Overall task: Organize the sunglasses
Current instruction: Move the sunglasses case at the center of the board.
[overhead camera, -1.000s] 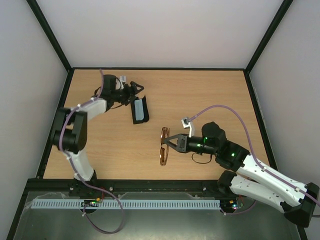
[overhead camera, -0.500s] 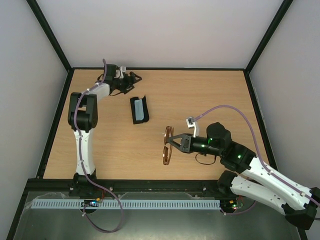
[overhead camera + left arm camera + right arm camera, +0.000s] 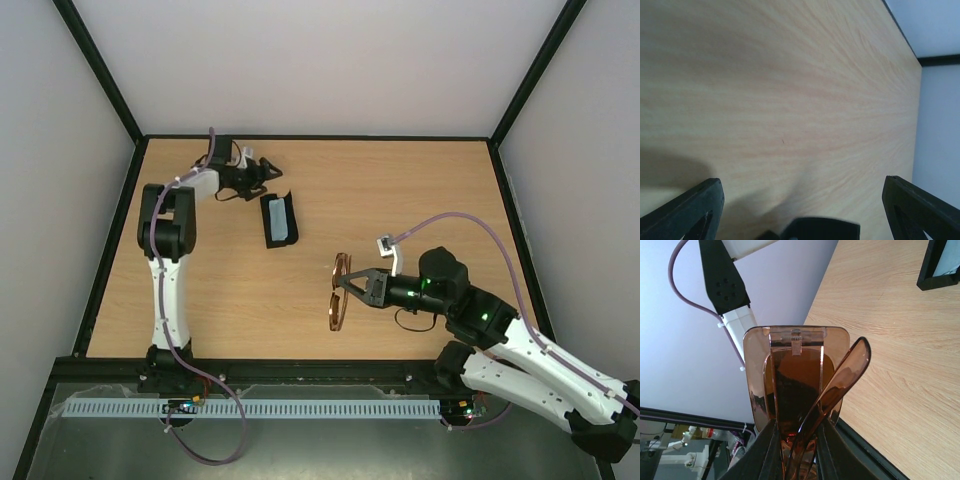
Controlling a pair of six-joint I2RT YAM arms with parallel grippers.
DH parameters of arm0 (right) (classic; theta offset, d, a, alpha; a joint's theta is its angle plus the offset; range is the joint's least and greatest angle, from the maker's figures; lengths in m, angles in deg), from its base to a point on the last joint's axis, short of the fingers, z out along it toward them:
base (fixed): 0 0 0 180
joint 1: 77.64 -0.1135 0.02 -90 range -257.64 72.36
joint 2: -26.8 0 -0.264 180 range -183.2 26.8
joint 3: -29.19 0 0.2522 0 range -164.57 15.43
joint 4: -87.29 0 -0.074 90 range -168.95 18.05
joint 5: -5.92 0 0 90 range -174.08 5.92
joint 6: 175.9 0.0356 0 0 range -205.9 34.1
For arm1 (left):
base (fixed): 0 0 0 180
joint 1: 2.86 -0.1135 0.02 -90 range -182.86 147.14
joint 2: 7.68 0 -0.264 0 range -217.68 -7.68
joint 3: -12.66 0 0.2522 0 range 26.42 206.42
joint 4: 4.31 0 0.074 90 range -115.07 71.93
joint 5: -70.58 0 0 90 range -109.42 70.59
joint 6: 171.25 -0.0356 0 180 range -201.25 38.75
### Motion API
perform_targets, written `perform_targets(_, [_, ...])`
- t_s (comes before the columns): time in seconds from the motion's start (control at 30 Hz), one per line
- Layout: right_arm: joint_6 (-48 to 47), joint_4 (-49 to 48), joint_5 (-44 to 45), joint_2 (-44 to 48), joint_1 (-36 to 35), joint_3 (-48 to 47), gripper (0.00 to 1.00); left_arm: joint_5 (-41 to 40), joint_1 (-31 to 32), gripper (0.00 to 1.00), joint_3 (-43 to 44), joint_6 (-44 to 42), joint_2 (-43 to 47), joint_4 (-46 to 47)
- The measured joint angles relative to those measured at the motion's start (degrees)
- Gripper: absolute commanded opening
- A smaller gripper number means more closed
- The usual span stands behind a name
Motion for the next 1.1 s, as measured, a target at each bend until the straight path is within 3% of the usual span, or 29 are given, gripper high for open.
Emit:
perform_targets(0.5, [2.27,0.20,0.00,4.63,0.00,0.87,0.10,0.26,6.43,0.89,-24.09,-0.37,14.08,8.63])
perform_targets(0.8, [3.67,1.25,0.00,6.95,0.00,1.75,0.09,-0.04,12.33,0.89,-33.03,3.23,18.12,17.42])
perform_targets(1.1, [4.63,2.03,0.04,8.24,0.00,1.79,0.09,-0.44,20.31,0.89,-36.52,9.84,18.32,26.18])
